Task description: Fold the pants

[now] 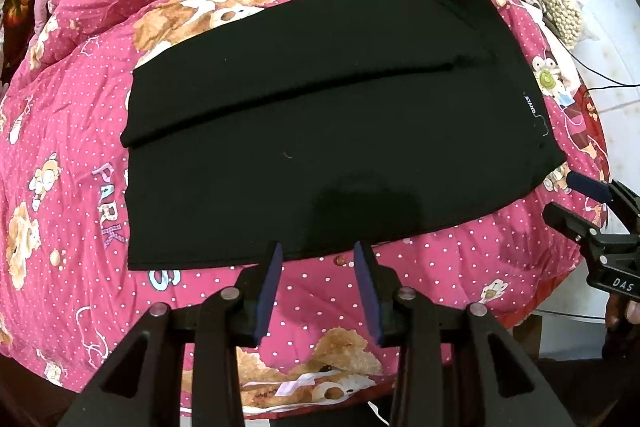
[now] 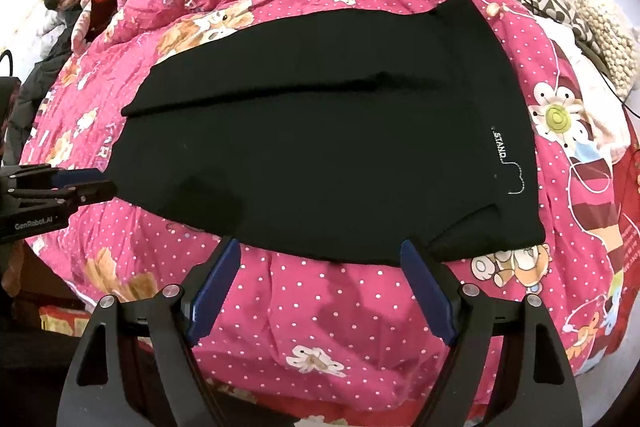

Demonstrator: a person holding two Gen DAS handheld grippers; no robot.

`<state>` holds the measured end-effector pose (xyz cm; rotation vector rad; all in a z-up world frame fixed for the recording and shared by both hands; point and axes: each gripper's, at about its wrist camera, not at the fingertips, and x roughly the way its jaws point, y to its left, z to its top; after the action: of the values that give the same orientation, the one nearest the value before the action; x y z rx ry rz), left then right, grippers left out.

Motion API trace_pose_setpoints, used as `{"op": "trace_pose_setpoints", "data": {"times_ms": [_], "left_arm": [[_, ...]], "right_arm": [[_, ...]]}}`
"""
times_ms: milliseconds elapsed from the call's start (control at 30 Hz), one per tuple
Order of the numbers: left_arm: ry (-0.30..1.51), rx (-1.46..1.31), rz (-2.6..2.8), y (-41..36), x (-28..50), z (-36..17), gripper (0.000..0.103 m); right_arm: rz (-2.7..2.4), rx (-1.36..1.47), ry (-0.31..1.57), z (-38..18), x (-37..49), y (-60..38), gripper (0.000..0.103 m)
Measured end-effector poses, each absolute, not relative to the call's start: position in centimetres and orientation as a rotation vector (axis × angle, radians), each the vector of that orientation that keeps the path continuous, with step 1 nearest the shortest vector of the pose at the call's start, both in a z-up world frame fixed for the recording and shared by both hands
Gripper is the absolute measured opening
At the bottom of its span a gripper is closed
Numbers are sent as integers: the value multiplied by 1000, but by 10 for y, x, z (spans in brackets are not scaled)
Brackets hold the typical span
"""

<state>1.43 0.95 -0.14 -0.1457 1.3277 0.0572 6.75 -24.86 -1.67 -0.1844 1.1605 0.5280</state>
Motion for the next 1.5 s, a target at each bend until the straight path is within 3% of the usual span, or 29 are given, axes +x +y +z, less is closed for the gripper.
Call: {"op": "trace_pose_setpoints", "data": {"times_ms": [1500], "left_arm": [[1289,-177,76,15,10,5,40]], "right_arm": [[570,-199,1205,-22,62,-238,82]]}}
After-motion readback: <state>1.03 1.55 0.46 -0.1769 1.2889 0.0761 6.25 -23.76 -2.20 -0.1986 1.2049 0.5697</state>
